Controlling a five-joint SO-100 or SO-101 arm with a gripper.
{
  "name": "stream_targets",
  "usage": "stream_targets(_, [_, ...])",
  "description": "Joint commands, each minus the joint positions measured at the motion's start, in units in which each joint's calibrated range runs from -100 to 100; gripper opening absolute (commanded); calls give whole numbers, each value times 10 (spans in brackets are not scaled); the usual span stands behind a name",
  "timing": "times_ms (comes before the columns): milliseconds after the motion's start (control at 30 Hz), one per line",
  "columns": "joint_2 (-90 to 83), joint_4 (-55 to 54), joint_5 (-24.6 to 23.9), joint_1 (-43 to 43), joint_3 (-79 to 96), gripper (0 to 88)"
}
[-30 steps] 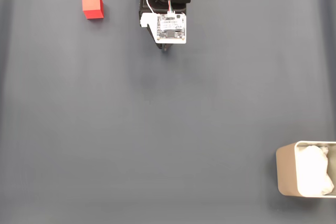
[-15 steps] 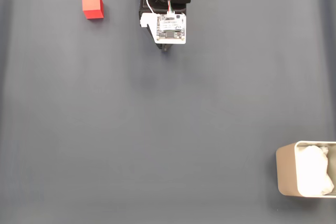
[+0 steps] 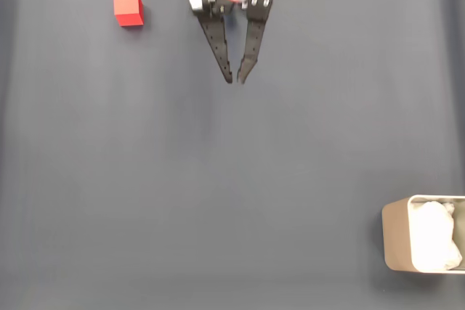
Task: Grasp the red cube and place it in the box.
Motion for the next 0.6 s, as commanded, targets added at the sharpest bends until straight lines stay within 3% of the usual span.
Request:
stream_targets(0, [90,60,0,-7,-192,11])
stream_targets(267, [199,149,1,-5,-362,11])
stream_targets(567, [242,169,-6,2,-425,12])
